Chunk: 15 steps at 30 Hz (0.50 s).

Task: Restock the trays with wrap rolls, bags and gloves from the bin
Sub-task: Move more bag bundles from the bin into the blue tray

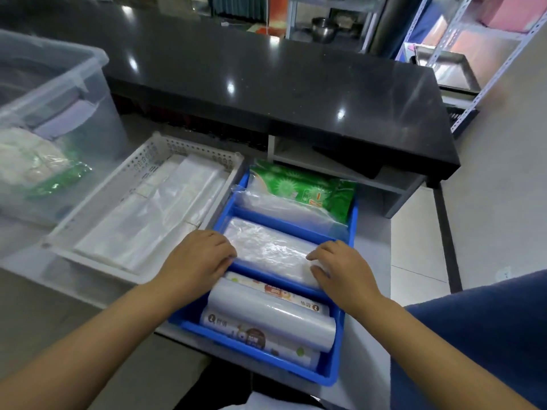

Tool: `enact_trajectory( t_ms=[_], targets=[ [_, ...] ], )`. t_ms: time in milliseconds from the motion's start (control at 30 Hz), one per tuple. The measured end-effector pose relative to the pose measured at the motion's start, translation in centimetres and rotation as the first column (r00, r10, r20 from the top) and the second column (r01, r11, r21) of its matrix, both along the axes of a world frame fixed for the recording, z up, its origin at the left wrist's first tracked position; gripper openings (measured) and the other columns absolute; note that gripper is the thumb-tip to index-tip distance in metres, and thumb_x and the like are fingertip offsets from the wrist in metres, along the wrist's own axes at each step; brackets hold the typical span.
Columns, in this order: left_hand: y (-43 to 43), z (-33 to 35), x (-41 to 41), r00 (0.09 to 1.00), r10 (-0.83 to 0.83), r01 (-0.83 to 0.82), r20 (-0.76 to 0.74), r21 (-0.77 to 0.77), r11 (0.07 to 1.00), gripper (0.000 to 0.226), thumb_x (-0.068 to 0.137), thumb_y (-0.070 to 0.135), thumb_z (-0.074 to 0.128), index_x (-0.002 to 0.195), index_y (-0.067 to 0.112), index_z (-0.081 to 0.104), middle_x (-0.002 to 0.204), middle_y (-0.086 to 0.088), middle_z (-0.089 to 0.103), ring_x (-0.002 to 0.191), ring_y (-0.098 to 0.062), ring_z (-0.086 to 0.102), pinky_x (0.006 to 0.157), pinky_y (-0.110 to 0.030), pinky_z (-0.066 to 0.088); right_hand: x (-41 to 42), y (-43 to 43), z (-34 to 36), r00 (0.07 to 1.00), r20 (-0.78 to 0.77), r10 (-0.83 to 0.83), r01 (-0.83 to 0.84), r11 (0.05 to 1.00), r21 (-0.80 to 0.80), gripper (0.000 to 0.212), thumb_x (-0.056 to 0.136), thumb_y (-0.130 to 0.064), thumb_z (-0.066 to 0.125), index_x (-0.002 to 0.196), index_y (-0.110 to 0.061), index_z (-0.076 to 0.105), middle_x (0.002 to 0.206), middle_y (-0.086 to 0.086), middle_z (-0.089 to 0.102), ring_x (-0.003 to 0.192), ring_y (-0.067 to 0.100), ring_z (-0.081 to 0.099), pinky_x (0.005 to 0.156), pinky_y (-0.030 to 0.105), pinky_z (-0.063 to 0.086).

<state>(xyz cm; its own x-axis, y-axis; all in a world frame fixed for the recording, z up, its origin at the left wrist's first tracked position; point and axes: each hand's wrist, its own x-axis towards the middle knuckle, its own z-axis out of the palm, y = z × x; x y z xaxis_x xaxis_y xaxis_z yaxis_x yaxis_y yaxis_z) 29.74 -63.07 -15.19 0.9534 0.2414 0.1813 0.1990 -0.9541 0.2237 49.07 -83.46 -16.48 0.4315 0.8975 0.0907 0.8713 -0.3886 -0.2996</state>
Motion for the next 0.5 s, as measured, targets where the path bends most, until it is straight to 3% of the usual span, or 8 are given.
enact_trajectory(
  t_ms=[300,500],
  targets=[
    [2.5,2.6,-3.8,0.942,0.332,-0.333,0.054,0.019,0.943,0.017,0.087,0.024,0.055,0.095,0.02,0.07,0.092,0.0,0.07,0.086,-0.023,0.062,0.068,-0.031,0.042,-3.6,6.2,3.3,0.983,0.044,0.179,-0.178,0.984,-0.024,0.025,0.091,-0.026,0.054,0.113,-0.022,0.063,0.111,-0.001,0.064,0.106,0.022,0.054,0.076,0.033,0.043],
    [5.8,5.7,-10.1,0.909,0.386,-0.403,0.155,0.094,0.91,0.005,0.078,0.014,0.068,0.081,0.013,0.072,0.074,-0.006,0.071,0.069,-0.032,0.064,0.059,-0.034,0.046,-8.9,12.2,5.5,0.954,0.135,0.266,-0.263,0.964,-0.04,0.024,0.09,-0.026,0.05,0.11,-0.025,0.063,0.104,-0.002,0.065,0.098,0.022,0.057,0.066,0.033,0.043]
  ],
)
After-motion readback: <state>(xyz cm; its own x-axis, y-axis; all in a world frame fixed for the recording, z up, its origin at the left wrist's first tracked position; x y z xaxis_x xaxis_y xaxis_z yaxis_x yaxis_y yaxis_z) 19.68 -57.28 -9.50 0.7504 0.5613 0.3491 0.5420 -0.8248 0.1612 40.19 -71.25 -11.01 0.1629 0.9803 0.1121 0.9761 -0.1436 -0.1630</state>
